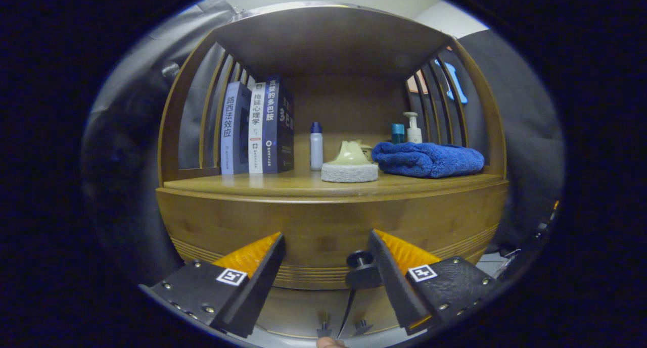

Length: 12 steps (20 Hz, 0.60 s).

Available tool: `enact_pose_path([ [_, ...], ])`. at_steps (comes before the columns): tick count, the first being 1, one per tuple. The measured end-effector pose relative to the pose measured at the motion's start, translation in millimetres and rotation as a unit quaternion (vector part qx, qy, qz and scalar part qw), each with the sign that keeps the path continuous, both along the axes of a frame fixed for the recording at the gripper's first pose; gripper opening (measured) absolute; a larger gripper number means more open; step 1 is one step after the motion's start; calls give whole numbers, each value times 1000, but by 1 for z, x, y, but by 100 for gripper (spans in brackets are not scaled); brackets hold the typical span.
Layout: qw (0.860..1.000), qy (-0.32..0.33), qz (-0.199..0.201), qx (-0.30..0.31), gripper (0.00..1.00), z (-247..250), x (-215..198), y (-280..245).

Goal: Pull open the drawer, take out the items inside it, and place them on the countertop above the cabinet.

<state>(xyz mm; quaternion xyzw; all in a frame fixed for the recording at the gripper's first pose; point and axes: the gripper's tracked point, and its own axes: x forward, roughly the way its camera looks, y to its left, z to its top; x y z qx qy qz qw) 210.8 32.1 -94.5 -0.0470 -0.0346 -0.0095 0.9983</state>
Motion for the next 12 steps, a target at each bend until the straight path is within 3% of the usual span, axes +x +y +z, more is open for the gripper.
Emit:
enact_pose_path([
  [8, 1000, -12, 4, -9, 100, -3, -6, -5],
  [12, 998, 31, -9, 51, 100, -13, -35, -21],
])
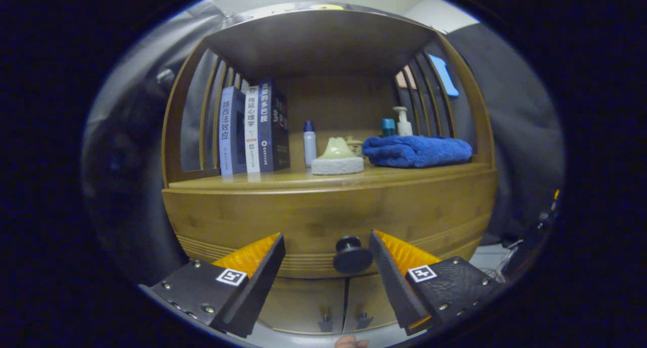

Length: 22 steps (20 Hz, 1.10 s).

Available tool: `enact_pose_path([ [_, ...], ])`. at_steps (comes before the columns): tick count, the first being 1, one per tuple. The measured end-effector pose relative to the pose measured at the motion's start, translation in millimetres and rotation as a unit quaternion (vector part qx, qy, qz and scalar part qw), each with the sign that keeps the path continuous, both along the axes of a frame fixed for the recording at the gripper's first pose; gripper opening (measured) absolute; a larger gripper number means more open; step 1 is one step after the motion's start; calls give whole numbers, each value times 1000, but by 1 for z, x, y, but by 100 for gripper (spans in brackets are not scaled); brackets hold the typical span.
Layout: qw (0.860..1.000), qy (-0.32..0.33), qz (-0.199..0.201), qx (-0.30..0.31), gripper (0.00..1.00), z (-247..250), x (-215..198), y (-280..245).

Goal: Pull open the drawer, take out the items inside it, and place them on the countertop above the cabinet.

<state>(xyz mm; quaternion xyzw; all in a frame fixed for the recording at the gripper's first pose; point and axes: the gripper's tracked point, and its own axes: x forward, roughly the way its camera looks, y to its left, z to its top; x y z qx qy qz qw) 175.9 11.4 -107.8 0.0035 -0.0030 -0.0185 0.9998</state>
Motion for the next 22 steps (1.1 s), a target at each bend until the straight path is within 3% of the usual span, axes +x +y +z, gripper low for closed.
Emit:
enact_pose_path([
  [3, 999, 31, -13, -1, 100, -9, -35, -9],
  [6, 997, 68, 5, -44, 100, -8, -75, -1],
  [11, 995, 65, 6, -76, 100, 43, -147, 8],
  [15, 996, 34, 28, -82, 100, 122, -199, 24],
  [19, 996, -49, 42, -58, 99, 205, -238, 25],
  [22, 995, -74, 38, -58, 99, 230, -251, 18],
])
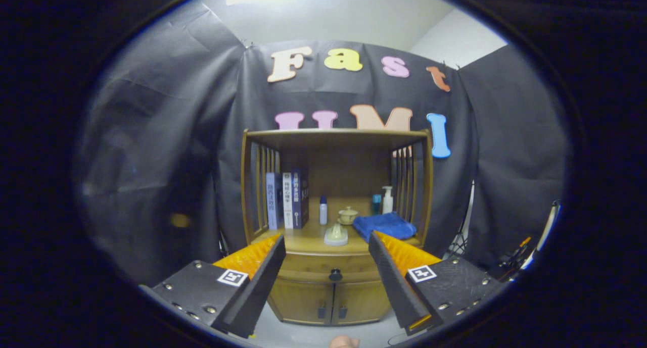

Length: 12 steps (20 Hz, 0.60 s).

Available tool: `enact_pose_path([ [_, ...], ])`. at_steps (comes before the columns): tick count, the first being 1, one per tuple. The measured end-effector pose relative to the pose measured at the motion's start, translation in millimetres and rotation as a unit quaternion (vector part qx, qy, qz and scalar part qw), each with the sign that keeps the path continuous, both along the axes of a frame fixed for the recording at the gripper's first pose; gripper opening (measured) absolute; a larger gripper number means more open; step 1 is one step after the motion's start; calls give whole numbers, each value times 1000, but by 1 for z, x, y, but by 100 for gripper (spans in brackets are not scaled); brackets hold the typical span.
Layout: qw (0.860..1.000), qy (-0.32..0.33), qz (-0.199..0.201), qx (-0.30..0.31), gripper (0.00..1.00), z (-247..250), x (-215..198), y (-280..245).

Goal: Pull open the drawer, take out the items inside it, and place them on the countertop above the cabinet.

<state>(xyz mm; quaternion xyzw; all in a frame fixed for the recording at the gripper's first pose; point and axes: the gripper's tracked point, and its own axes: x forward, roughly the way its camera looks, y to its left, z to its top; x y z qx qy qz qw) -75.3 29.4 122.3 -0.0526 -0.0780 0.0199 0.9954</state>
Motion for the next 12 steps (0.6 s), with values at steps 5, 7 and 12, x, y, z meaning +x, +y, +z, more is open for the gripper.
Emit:
enact_pose_path([
  [5, 1000, 14, -4, 3, 99, -5, -1, -13],
  [7, 1000, 13, -2, 6, 99, -5, -1, -15],
  [12, 1000, 14, 11, 26, 99, -5, -7, -20],
])
